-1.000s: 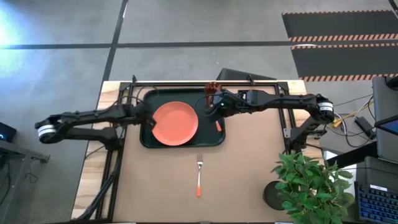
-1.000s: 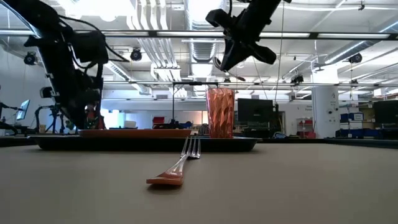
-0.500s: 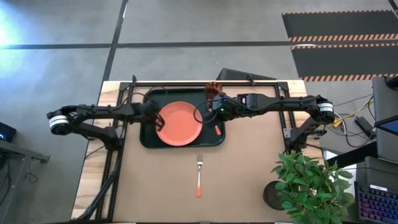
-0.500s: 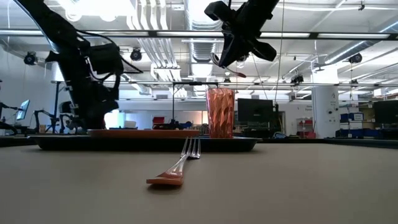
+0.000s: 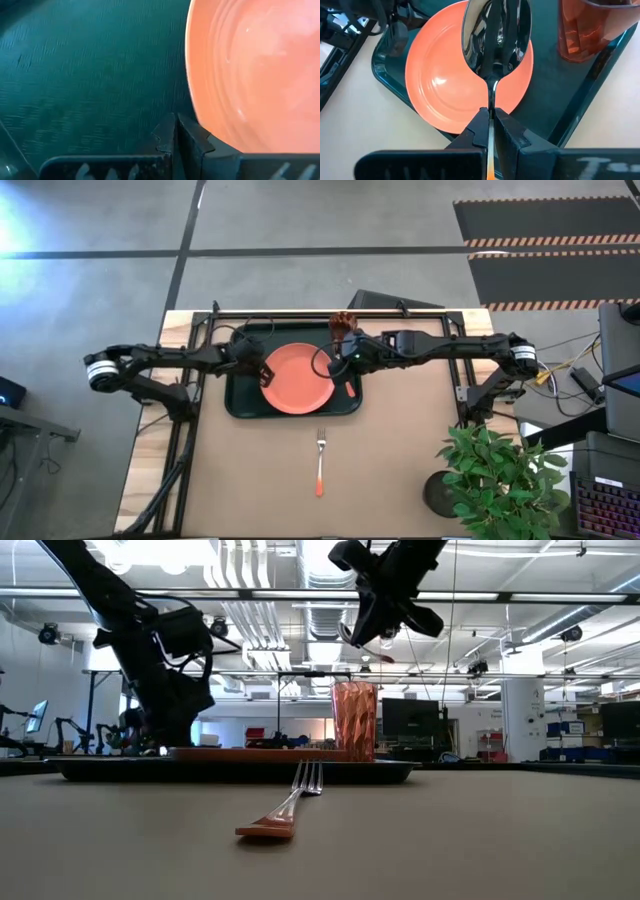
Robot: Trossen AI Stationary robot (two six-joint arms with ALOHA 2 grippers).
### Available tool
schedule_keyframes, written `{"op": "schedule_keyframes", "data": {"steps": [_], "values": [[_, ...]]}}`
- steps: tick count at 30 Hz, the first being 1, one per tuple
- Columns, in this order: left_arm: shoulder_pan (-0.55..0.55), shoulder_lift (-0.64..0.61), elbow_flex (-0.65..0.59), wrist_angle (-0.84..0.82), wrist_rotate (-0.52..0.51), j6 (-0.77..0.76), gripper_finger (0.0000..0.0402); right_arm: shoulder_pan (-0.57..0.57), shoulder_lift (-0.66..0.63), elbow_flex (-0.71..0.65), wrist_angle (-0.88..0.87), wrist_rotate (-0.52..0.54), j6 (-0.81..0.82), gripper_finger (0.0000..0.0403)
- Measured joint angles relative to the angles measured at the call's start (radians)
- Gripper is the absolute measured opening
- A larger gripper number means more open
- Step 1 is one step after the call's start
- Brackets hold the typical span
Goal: Pick and place plate/cup/fork/spoon on tray
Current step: Put the orange spoon beside the orange plate on the black tray
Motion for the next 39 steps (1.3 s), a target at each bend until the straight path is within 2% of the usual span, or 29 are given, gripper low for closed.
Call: {"op": "schedule_keyframes", "data": {"steps": [7,11,18,26,35,39], "values": [[0.0,-0.072,0.016,-0.148,-0.049,0.008,0.0,0.0,-0.008,0.002,-0.001,-0.001,-0.006,0.0008],[0.002,-0.11,0.014,-0.158,-0.067,0.006,0.0,0.0,-0.009,0.002,-0.001,-0.002,-0.006,0.0008],[0.002,-0.045,0.011,-0.156,-0.061,0.0,0.0,0.0,-0.01,0.002,0.0,-0.002,-0.014,0.0008],[0.002,0.024,0.021,-0.021,0.007,-0.006,0.0,0.004,-0.01,0.002,0.002,-0.002,-0.015,0.0008],[0.002,0.029,0.035,0.086,0.064,-0.028,0.0,0.006,-0.01,0.002,0.004,-0.003,-0.021,0.0008],[0.002,0.028,0.036,0.085,0.066,-0.028,0.0,0.006,-0.01,0.002,0.004,-0.003,-0.022,0.0008]]}}
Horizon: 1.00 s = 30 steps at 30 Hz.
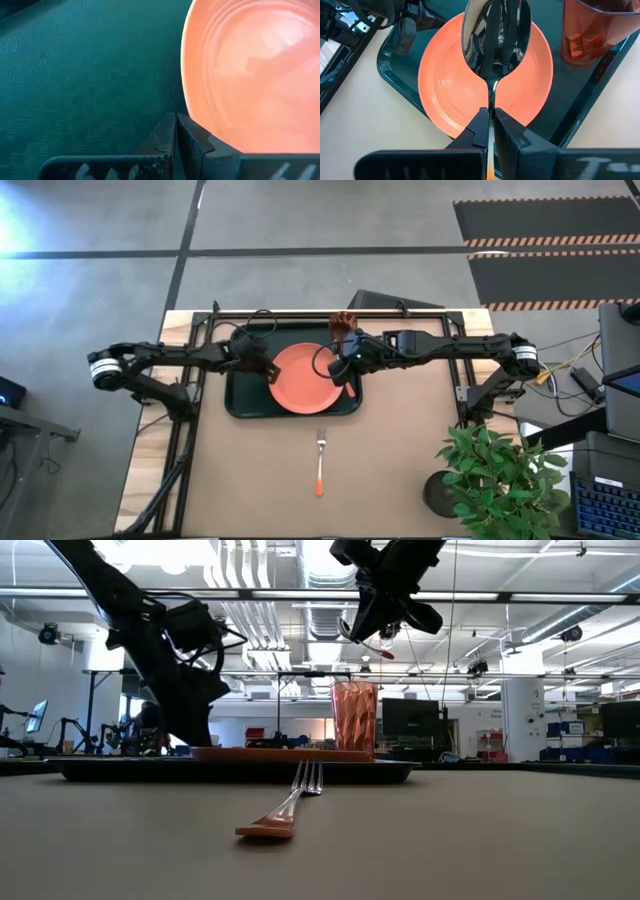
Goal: Pick and place plate/cup/fork/spoon on tray
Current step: Put the orange spoon beside the orange plate on the black tray
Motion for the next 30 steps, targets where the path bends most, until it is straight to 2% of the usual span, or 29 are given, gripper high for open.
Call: {"op": "schedule_keyframes", "data": {"steps": [4,9,13,20,24,30], "values": [[0.0,-0.004,0.0,-0.055,-0.034,0.015,0.0,0.0,0.0,0.0,0.003,0.0,0.001,0.0008],[0.01,-0.078,0.016,-0.25,-0.142,0.036,0.0,0.002,0.003,0.0,0.085,-0.001,0.013,0.0008],[0.026,-0.213,0.028,-0.414,-0.167,0.056,0.0,0.005,0.03,0.001,0.187,-0.027,0.013,0.0008],[0.034,-0.528,0.048,-0.643,-0.235,0.057,0.0,0.006,0.141,0.006,0.419,-0.084,0.03,0.0008],[0.034,-0.678,0.049,-0.648,-0.235,0.056,0.0,0.006,0.247,0.13,0.453,-0.101,0.006,0.0008],[0.035,-0.766,0.049,-0.649,-0.234,0.057,0.0,0.006,0.472,0.467,0.292,-0.153,-0.069,0.0008]]}}
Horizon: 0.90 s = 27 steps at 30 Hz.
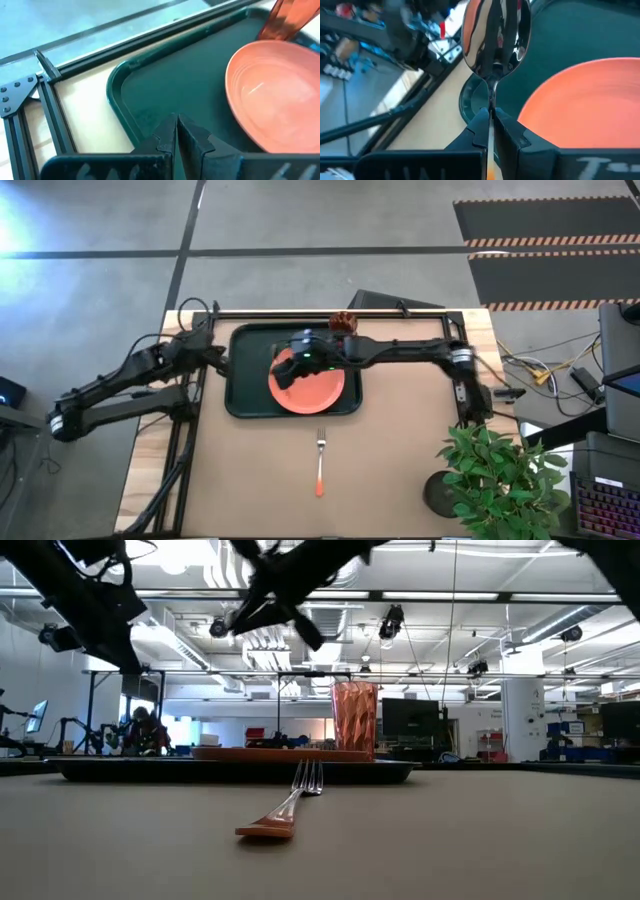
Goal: Pick and place plate/cup/fork/spoon on tray
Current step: Put the orange spoon beside the orange plate on the black tray
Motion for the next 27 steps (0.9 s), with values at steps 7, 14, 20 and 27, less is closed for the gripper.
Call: {"op": "schedule_keyframes", "data": {"steps": [7,14,20,27], "values": [[0.0,-0.016,0.0,-0.001,0.004,0.001,0.0,0.0,0.262,0.397,-0.132,-0.004,-0.013,0.0008],[0.0,-0.024,0.0,-0.001,0.005,0.001,0.0,-0.005,0.339,0.407,-0.049,-0.029,0.089,0.0008],[0.0,-0.024,0.0,0.001,0.008,0.003,0.0,-0.005,0.347,0.391,-0.045,0.028,0.117,0.0008],[0.0,-0.017,-0.001,0.003,0.011,0.003,0.0,-0.008,0.353,0.351,0.052,0.077,0.156,0.0008]]}}
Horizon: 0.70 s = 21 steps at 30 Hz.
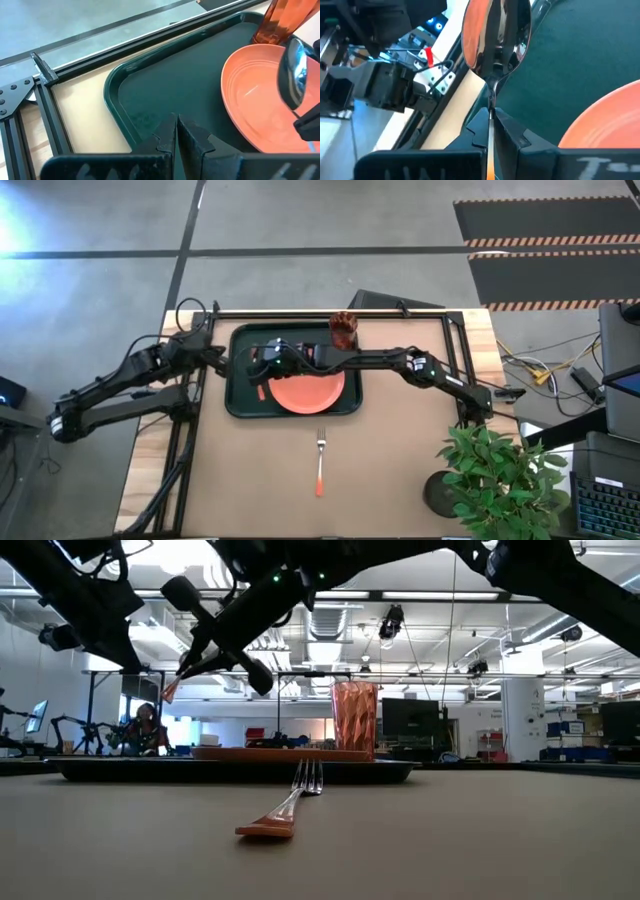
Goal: Pick and place plate/cup/fork/spoon on tray
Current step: Put the orange spoon beside the orange plate on the black tray
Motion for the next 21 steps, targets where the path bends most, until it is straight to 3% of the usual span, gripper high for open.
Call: {"op": "schedule_keyframes", "data": {"steps": [9,21], "values": [[0.0,0.023,0.0,0.0,0.0,0.0,0.0,-0.001,0.018,-0.121,0.139,-0.001,0.062,0.0008],[0.0,0.028,-0.001,0.0,0.001,0.0,0.0,-0.003,0.12,-0.083,0.188,-0.063,0.098,0.0008]]}}
